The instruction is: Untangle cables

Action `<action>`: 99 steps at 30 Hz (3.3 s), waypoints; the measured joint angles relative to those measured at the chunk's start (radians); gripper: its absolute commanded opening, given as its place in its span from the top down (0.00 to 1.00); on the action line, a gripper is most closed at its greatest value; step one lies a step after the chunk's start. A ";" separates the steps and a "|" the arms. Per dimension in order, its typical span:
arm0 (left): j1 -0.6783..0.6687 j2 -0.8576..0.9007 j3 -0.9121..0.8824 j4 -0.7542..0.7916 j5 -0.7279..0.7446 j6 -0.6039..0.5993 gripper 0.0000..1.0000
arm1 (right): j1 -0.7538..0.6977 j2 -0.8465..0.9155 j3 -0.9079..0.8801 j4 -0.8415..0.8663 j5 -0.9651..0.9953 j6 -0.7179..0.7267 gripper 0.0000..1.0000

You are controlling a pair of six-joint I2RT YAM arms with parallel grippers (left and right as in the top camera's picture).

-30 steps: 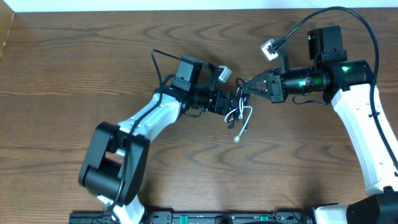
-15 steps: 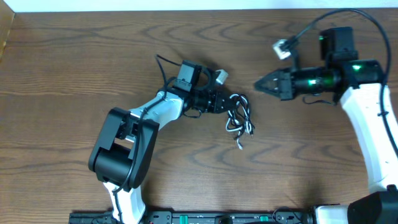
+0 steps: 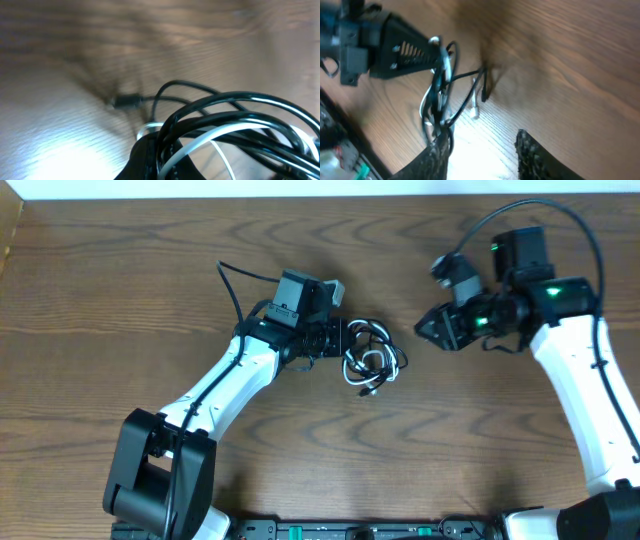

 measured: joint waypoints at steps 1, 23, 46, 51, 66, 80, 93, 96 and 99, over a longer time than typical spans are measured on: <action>0.000 0.000 0.000 -0.019 -0.018 0.000 0.93 | 0.018 0.000 0.000 0.002 0.011 -0.007 0.55; 0.000 0.001 0.000 -0.146 -0.193 0.000 0.92 | 0.237 0.233 -0.002 0.013 0.137 0.000 0.99; 0.008 0.001 -0.001 -0.105 -0.211 0.048 0.93 | -0.009 0.301 -0.089 0.079 0.125 0.256 0.71; 0.008 0.001 -0.001 0.103 0.079 0.089 0.93 | -0.003 0.239 -0.023 0.082 -0.126 0.130 0.59; 0.058 0.001 -0.001 0.413 0.371 -0.283 0.92 | 0.000 0.153 0.015 0.069 0.150 0.301 0.57; 0.060 0.001 -0.001 0.494 0.451 -0.401 0.92 | 0.037 0.153 -0.020 0.121 0.360 0.512 0.99; 0.157 -0.003 0.005 0.079 0.291 -0.175 0.92 | -0.011 0.153 -0.025 0.057 0.667 0.566 0.99; 0.156 -0.003 0.005 0.033 0.229 -0.080 0.70 | -0.011 0.153 -0.025 0.087 0.535 0.511 0.99; 0.152 -0.003 0.005 0.057 0.213 -0.050 0.49 | -0.011 0.153 -0.025 0.092 0.433 0.475 0.99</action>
